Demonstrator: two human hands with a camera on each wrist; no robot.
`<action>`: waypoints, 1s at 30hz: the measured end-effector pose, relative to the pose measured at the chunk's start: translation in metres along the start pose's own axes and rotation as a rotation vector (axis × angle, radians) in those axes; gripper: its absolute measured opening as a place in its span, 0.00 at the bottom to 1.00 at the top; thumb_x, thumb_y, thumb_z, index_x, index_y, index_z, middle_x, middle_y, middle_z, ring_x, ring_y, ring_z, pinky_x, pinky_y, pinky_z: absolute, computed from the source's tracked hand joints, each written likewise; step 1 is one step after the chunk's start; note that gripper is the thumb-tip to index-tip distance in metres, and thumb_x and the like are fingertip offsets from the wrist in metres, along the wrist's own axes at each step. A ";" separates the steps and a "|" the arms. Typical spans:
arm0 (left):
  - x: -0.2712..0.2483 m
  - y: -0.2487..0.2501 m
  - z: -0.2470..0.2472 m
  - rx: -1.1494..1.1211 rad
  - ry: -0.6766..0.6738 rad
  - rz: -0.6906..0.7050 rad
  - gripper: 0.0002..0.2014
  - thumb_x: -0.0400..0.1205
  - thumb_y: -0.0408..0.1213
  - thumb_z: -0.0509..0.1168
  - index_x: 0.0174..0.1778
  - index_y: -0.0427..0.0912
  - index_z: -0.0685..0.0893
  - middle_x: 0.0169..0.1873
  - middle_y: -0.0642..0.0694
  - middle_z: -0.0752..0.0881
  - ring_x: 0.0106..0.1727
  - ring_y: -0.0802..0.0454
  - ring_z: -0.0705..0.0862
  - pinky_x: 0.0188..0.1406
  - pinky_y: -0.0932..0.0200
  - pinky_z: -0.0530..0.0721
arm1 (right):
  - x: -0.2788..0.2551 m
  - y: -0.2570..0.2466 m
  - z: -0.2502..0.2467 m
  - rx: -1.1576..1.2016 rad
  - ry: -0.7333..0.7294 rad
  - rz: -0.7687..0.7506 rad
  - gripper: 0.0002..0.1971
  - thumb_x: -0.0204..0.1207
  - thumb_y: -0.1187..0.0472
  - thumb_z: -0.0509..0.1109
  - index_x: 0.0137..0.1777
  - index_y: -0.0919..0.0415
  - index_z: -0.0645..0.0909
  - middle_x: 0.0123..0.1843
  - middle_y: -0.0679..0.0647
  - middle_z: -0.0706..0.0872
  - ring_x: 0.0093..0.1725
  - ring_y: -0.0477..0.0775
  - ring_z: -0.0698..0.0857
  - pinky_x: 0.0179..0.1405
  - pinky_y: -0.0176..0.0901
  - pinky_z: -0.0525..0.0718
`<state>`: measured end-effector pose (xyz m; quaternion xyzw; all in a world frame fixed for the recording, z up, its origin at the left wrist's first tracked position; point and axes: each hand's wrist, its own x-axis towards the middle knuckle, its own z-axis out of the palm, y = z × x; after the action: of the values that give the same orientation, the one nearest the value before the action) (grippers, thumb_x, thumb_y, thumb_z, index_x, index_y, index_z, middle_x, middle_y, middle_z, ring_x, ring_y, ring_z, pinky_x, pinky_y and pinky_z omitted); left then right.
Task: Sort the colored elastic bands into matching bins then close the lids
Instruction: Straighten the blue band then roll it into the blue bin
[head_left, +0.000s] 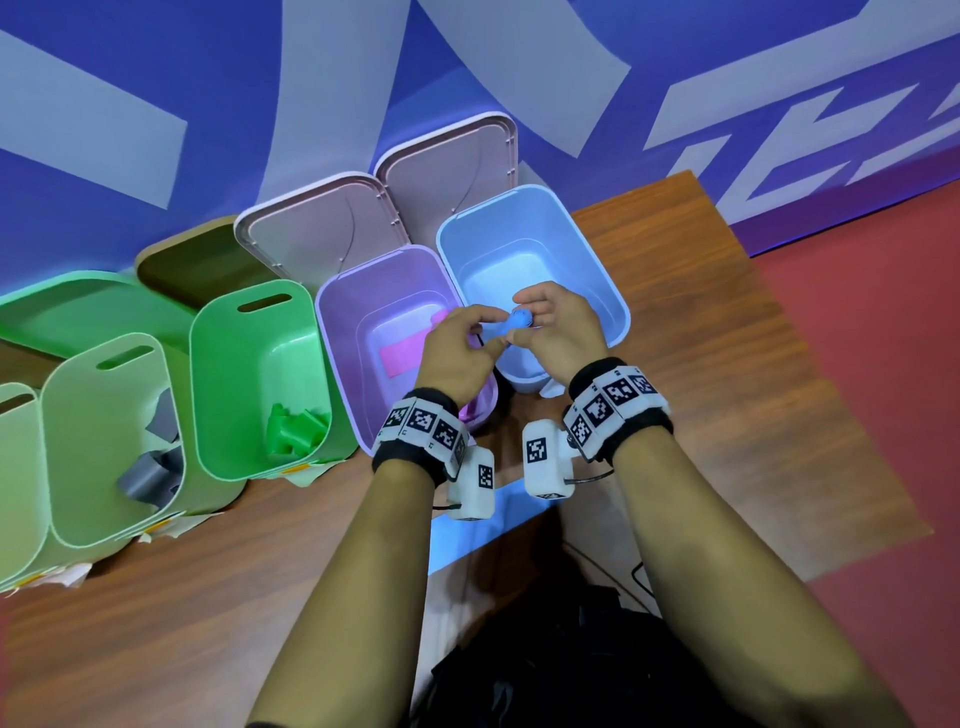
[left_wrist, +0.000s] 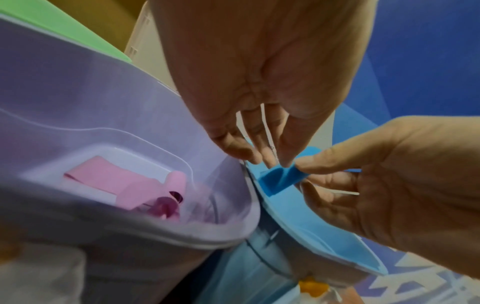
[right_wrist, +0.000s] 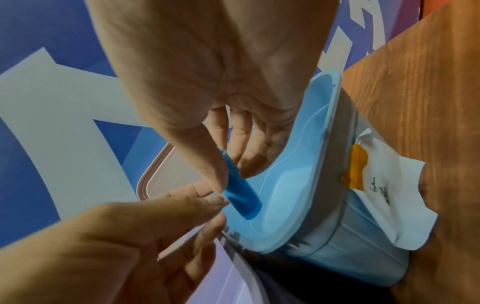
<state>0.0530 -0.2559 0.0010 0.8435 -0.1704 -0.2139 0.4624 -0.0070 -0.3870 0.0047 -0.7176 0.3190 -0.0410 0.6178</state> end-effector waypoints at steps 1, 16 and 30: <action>0.001 -0.001 0.000 -0.022 -0.010 -0.009 0.10 0.79 0.29 0.71 0.54 0.45 0.87 0.47 0.59 0.85 0.47 0.57 0.81 0.55 0.64 0.80 | 0.000 0.000 0.000 -0.022 0.000 -0.004 0.20 0.69 0.76 0.77 0.59 0.61 0.83 0.51 0.54 0.86 0.48 0.47 0.86 0.41 0.24 0.82; 0.002 -0.008 0.008 -0.068 -0.061 -0.076 0.15 0.76 0.21 0.65 0.49 0.46 0.86 0.43 0.52 0.88 0.34 0.69 0.82 0.45 0.73 0.81 | -0.002 0.018 0.002 -0.162 0.006 0.006 0.16 0.71 0.75 0.68 0.47 0.52 0.83 0.51 0.50 0.88 0.48 0.49 0.86 0.52 0.38 0.85; -0.037 -0.007 -0.013 -0.067 -0.012 -0.049 0.11 0.78 0.24 0.67 0.49 0.44 0.87 0.46 0.47 0.89 0.44 0.53 0.87 0.54 0.61 0.85 | -0.039 -0.002 0.010 -0.250 0.002 -0.059 0.11 0.72 0.71 0.70 0.49 0.56 0.86 0.47 0.51 0.89 0.45 0.49 0.85 0.49 0.38 0.83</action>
<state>0.0285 -0.2252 0.0090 0.8301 -0.1453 -0.2358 0.4840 -0.0322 -0.3590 0.0173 -0.7980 0.3008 -0.0199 0.5218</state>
